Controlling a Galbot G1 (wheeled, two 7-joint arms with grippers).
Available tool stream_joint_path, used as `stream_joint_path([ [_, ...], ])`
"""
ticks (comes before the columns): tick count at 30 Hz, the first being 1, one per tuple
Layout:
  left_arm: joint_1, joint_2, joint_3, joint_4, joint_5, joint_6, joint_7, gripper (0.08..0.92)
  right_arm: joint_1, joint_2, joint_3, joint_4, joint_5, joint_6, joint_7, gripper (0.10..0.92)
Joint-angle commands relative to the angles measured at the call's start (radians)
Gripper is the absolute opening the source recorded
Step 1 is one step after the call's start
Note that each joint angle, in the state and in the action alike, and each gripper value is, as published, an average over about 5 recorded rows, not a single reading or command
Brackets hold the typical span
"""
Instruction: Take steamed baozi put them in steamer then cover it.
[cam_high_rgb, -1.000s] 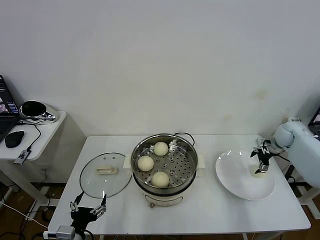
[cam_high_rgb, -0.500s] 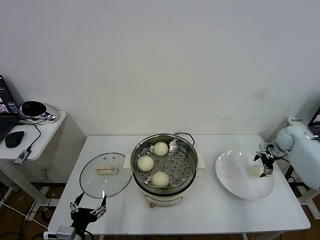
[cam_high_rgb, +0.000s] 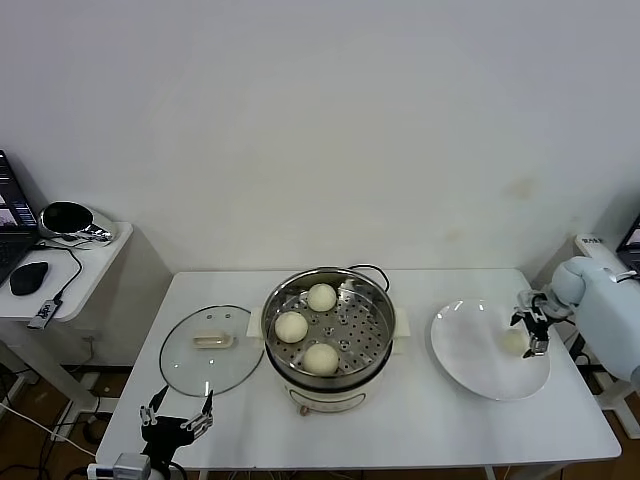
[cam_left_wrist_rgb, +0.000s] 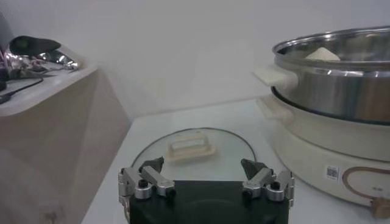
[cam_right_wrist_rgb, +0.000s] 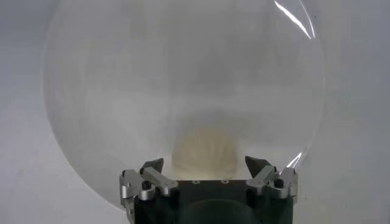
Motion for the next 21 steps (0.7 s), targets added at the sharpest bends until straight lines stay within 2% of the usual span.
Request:
stream_joint_path([
  [1, 0.001, -0.001, 0.002, -0.002, 0.002, 0.000, 0.001, 0.823, 0.000, 0.004, 0.002, -0.017, -0.009, 0.005, 0.013, 0.823],
  [8, 0.001, -0.002, 0.003, -0.003, 0.004, 0.000, 0.001, 0.823, -0.002, 0.008, 0.001, -0.013, 0.027, 0.002, 0.012, 0.807],
  [16, 0.001, -0.002, 0.001, -0.006, 0.004, 0.000, 0.001, 0.823, 0.001, 0.005, -0.001, -0.010, 0.040, -0.004, 0.008, 0.618],
  [21, -0.001, -0.003, 0.003, -0.009, 0.004, 0.000, 0.001, 0.823, 0.019, -0.020, -0.023, 0.033, 0.098, -0.023, 0.004, 0.568],
])
